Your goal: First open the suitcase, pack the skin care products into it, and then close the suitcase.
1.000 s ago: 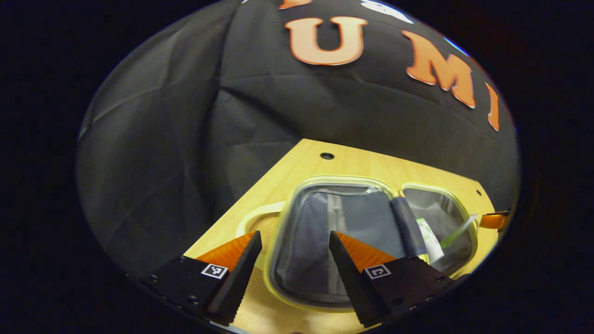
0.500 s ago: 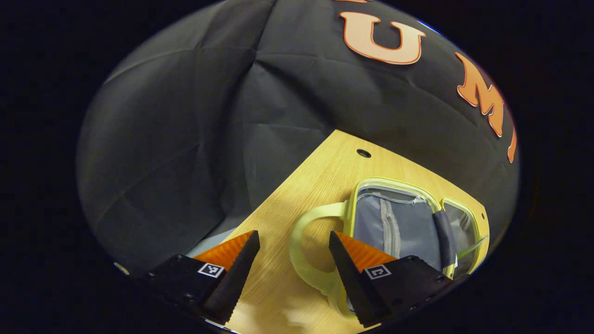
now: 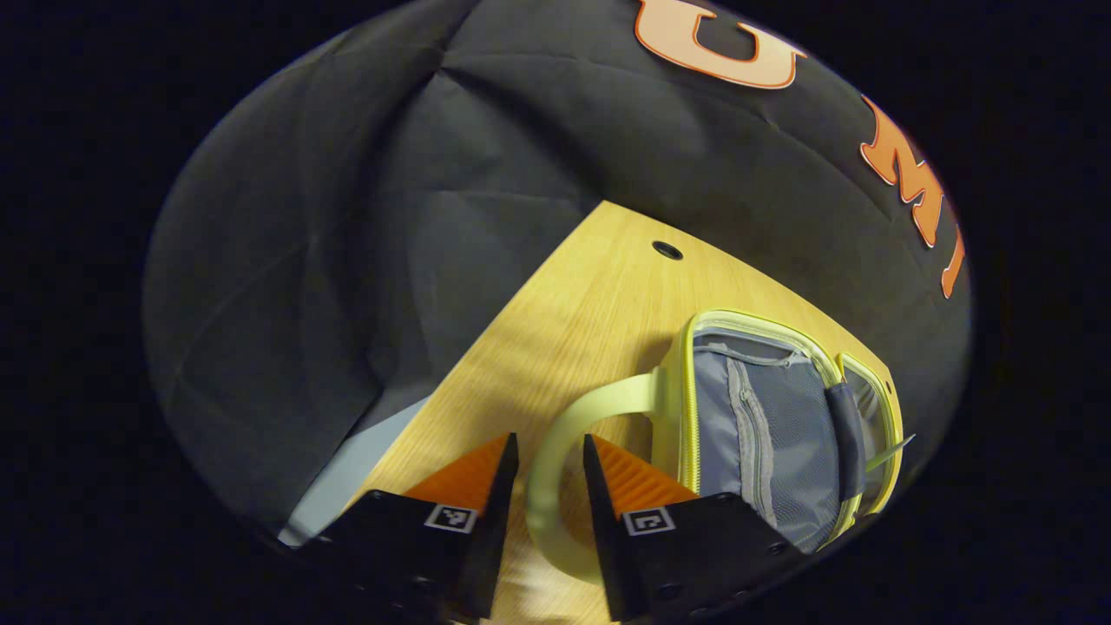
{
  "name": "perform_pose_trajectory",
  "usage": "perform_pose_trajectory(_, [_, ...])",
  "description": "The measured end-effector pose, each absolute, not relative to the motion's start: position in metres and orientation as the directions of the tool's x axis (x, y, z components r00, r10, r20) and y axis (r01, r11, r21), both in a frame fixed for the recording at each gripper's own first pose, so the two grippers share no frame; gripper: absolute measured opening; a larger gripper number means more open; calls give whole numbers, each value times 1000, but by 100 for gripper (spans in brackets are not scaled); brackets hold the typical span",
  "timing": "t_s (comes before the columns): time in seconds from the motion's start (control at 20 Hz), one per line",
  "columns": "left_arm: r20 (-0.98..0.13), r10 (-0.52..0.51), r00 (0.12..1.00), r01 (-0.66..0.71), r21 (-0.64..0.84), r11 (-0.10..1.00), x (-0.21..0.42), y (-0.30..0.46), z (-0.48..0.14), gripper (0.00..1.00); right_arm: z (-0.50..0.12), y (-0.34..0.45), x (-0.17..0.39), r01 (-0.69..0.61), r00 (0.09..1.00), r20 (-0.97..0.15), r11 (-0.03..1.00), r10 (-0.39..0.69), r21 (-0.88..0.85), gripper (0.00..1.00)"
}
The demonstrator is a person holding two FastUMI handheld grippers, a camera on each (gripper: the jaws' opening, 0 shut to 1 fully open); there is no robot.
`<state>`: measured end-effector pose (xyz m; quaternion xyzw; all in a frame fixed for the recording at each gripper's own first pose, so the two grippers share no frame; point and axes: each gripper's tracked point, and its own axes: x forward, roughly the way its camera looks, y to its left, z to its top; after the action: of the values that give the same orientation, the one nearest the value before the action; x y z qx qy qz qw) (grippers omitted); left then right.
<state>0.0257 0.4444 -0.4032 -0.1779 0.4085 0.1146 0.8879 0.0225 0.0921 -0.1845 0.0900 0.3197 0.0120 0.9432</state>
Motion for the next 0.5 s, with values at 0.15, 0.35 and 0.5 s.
perform_pose_trajectory(0.15, [-782, 109, 614, -342, -138, 930, 28, 449, -396, 15, -185, 75, 20, 66, 799, -598, 982, 55, 178, 89])
perform_pose_trajectory(0.35, [-723, 157, 673, -293, -65, 954, 28, 447, -349, 15, -179, 60, 21, 76, 814, -579, 982, 41, 175, 89])
perform_pose_trajectory(0.5, [-648, 173, 742, -261, -42, 964, 30, 440, -294, 14, -172, 52, 21, 61, 827, -561, 983, 48, 174, 89])
